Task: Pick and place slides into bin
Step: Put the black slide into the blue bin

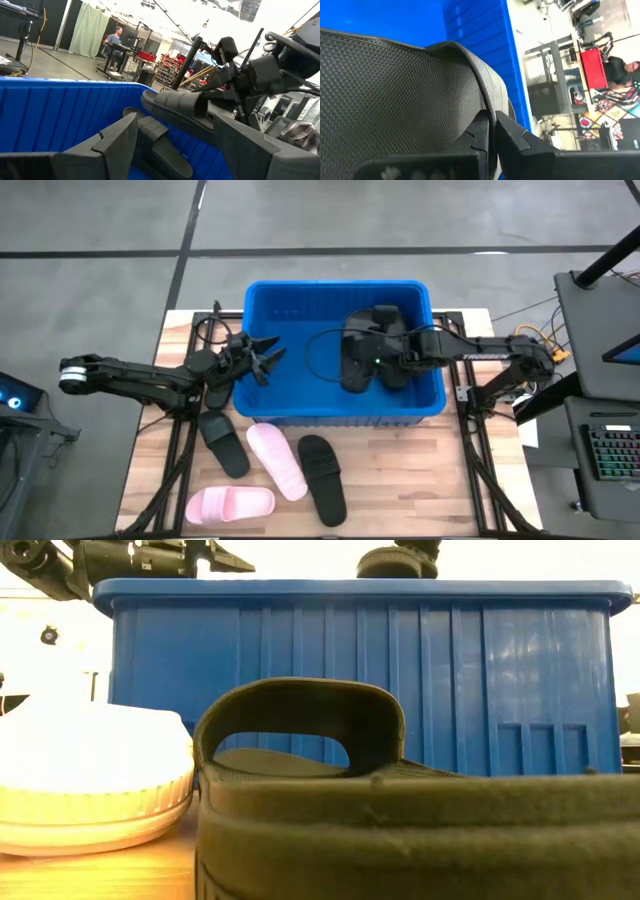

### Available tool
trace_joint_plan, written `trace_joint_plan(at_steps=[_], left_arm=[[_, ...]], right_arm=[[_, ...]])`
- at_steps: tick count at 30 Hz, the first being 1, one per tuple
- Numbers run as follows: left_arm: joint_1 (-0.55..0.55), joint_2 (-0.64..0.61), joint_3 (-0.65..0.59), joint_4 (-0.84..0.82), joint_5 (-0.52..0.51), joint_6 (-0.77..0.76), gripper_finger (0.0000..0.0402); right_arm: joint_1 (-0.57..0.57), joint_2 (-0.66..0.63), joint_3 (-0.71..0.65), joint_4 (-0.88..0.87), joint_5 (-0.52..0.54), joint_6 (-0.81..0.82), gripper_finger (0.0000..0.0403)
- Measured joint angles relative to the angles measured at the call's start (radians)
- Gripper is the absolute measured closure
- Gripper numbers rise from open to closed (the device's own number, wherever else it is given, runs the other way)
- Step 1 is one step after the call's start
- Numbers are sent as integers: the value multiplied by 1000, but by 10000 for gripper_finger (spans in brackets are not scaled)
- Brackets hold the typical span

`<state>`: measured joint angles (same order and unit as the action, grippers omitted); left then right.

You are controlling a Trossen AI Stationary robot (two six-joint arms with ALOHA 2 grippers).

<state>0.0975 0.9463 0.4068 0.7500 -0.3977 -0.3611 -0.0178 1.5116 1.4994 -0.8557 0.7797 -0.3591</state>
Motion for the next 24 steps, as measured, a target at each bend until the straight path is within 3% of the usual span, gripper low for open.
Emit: trace_joint_plan(at_steps=[7, 24], left_arm=[[0, 0, 0, 0, 0, 0, 155], [0, -1, 0, 10, 21, 0, 155]], right_arm=[[-51, 0, 0, 88, -5, -38, 393], [-66, 0, 0, 90, -57, -31, 393]])
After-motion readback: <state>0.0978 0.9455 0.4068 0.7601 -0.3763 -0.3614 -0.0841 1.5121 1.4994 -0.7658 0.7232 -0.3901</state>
